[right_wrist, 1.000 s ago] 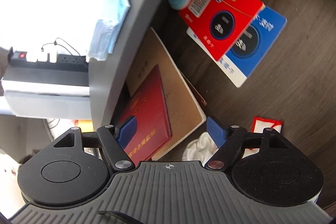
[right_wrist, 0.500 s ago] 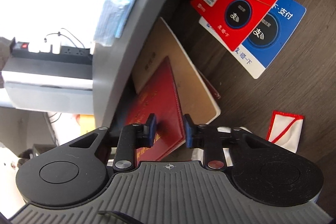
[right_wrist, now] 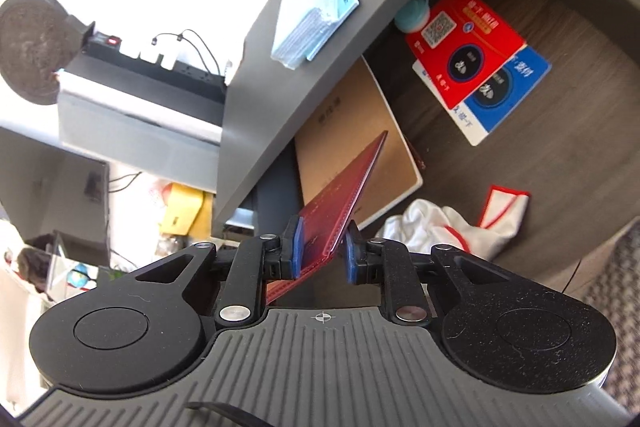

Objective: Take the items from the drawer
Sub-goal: 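Lift the red folder out of the drawer with the right tool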

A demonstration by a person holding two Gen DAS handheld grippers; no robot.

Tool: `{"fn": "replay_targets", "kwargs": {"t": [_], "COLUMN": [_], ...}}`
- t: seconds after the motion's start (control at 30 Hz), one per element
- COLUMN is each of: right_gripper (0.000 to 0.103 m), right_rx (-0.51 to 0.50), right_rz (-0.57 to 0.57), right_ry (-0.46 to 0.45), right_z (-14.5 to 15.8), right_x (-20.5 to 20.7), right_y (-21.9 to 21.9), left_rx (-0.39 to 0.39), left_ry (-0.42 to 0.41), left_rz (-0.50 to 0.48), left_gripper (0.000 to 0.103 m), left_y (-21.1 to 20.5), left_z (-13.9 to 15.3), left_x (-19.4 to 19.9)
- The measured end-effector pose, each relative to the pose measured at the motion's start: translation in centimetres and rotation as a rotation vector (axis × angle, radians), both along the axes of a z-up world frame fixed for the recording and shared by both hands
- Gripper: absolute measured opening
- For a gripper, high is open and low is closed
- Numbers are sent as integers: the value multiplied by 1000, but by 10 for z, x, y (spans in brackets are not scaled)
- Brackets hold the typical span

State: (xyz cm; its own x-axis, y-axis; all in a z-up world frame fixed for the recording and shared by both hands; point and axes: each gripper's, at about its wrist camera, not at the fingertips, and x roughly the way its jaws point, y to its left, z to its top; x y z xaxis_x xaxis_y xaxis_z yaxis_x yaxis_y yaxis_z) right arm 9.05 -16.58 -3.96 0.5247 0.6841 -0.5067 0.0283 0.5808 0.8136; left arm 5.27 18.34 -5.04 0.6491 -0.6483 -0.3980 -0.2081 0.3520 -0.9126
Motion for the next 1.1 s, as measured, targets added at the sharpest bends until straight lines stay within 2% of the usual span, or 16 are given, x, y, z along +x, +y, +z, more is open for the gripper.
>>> {"fn": "replay_targets", "kwargs": {"t": [0.2,0.5,0.63,1.1], "right_gripper": [22,23,23,23], "right_rx": [-22,-57,-60,-87], "right_rz": [-33,-78,-64,26], "right_ry": [-68,-220,-250,-254], "right_z": [24,68,76,72], "right_x": [-35,-71,-67,-27], "right_y": [-22,-36,-27,28], "left_rx": [-2,-10,-2,0], "left_ry": [-52,-168,-194,-172], "left_rz": [-49,-96,-75,43], "left_gripper": [15,15,15,15], "left_y": [-21,-38,-32,14], "left_z": [20,54,59,50], "left_x": [-17,-29,-30,-21]}}
